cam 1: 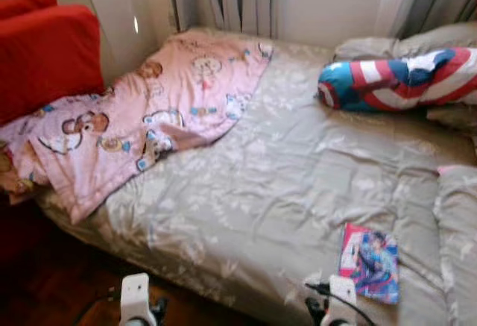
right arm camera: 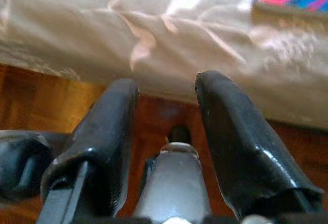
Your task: Clean up the room
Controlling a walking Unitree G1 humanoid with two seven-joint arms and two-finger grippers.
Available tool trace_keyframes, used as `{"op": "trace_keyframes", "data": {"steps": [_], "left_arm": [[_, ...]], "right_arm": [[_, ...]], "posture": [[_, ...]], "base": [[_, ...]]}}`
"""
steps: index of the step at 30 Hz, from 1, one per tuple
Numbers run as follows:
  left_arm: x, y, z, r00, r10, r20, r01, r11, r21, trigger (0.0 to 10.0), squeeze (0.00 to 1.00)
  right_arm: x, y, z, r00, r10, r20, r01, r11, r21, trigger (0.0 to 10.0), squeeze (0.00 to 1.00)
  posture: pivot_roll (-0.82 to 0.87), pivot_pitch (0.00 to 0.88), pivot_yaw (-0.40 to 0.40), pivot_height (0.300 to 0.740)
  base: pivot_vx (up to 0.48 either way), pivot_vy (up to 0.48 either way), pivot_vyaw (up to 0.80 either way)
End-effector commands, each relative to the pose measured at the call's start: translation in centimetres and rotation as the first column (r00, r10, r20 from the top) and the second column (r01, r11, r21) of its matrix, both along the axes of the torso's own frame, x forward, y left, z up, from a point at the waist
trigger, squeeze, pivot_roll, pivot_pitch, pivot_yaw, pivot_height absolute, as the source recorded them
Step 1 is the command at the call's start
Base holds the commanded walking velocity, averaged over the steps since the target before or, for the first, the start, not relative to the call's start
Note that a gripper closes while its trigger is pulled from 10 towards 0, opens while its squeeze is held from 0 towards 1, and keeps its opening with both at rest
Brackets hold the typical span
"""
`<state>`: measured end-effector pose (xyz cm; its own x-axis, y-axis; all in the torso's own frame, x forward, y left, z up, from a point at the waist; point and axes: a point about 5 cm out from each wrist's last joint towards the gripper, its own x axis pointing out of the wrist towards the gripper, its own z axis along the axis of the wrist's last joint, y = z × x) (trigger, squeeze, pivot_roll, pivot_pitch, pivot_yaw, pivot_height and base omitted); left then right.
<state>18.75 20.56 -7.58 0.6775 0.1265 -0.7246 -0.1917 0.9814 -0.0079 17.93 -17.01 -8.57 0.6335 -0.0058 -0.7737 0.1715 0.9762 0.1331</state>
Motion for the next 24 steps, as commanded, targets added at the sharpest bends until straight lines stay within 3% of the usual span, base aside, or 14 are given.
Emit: {"op": "trace_keyframes", "data": {"steps": [1, 9, 24], "left_arm": [[0.15, 0.47, 0.11, 1.0, -0.007, -0.009, 0.008, 1.0, 0.014, 10.0, 0.0], [0.08, 0.52, 0.1, 1.0, -0.008, -0.009, 0.008, 1.0, 0.014, 10.0, 0.0], [0.17, 0.55, 0.14, 1.0, -0.001, -0.006, 0.001, 1.0, 0.013, 10.0, 0.0]], "right_arm": [[0.09, 0.44, -0.02, 1.0, -0.009, -0.006, 0.01, 1.0, 0.012, 10.0, 0.0], [-0.01, 0.43, -0.08, 1.0, -0.025, -0.012, 0.025, 1.0, 0.019, 10.0, 0.0], [0.26, 0.59, 0.06, 1.0, -0.015, 0.001, 0.015, 1.0, 0.015, 10.0, 0.0]], "posture": [[0.08, 0.114, 0.003, 0.74], [0.08, 0.109, 0.004, 0.74], [0.08, 0.121, 0.005, 0.74]], "base": [[0.0, 0.356, -0.61], [0.0, 0.356, -0.78], [0.0, 0.367, 0.0]]}}
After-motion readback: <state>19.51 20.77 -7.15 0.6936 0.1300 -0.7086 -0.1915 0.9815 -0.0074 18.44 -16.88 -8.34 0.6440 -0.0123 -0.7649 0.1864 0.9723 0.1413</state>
